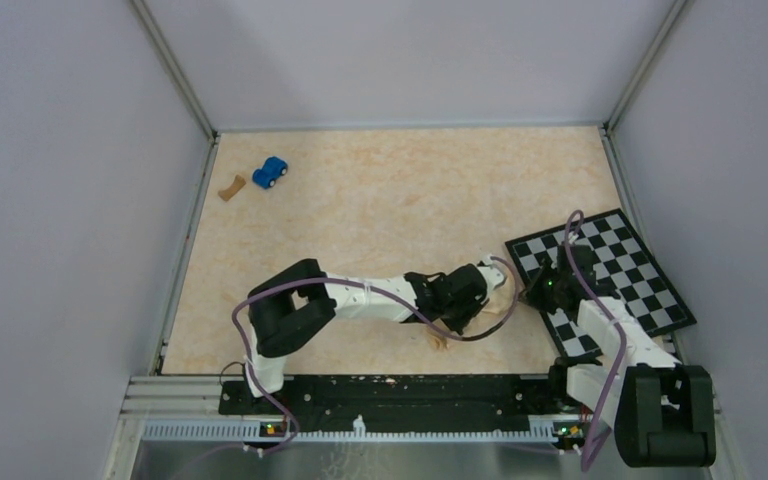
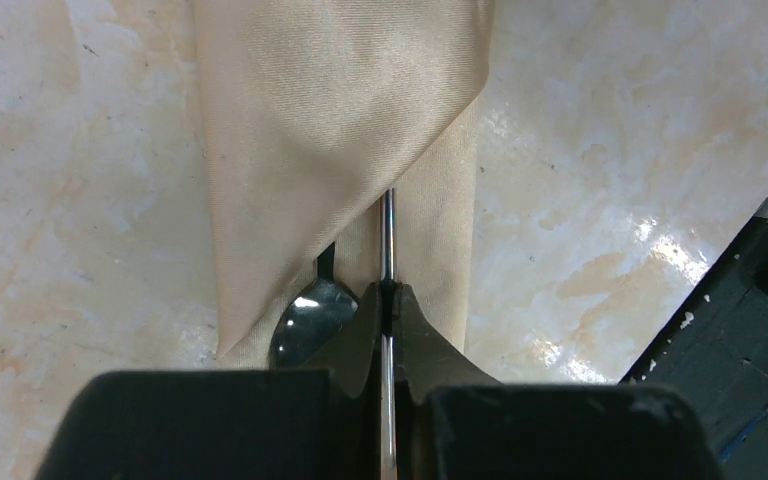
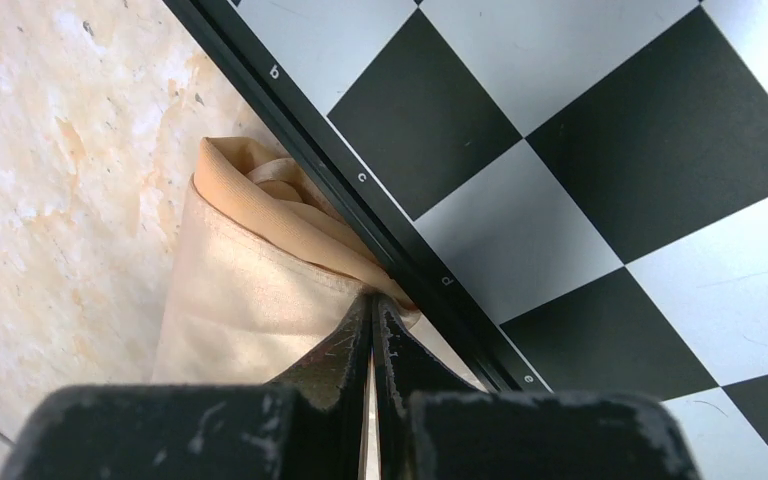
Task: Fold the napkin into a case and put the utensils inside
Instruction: Insert the utensils into the folded napkin.
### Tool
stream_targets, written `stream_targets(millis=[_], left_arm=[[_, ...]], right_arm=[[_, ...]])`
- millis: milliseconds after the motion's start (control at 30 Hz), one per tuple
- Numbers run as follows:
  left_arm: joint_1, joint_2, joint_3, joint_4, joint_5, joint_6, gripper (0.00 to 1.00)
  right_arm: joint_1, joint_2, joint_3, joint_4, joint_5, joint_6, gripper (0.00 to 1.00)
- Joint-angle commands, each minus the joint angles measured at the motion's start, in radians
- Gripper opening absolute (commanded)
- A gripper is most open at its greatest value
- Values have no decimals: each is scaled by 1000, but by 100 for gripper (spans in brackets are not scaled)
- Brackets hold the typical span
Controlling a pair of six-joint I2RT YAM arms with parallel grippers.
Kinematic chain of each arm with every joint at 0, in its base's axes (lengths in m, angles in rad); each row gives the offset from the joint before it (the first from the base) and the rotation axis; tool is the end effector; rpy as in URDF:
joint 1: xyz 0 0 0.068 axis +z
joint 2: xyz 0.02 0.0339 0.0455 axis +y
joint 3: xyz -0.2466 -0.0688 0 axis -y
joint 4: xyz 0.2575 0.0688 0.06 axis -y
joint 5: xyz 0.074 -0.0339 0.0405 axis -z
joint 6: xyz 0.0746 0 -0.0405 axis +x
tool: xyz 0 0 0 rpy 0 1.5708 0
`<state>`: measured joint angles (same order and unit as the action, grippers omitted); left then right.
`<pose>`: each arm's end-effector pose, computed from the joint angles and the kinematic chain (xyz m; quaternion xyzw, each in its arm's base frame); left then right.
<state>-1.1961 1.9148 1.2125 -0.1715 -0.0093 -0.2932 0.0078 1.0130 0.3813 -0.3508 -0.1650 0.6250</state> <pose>0.1594 -0.4035 0.1112 0.4086 0.8464 -0.2282 0.2541 0.2145 0.0139 0.0963 0.2669 0.9160 0.1649 0.2501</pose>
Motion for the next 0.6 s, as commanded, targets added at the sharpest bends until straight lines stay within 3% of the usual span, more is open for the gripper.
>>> stream_targets(millis=[0,233,500,567], left_arm=[[-9,20,42,45,-18,5,0],[-18,51,89,22,-33,28,1],[-19,-23,88,-126,-109,-40,48],[-19,-93,47,-130,-110,-57,53]], right_arm=[[-4,9,-3,40,-6,-3,0],[-5,9,-5,45,-19,-7,0],[-5,14,-3,52,-21,-13,0],[-4,15,-5,53,-21,-14,0]])
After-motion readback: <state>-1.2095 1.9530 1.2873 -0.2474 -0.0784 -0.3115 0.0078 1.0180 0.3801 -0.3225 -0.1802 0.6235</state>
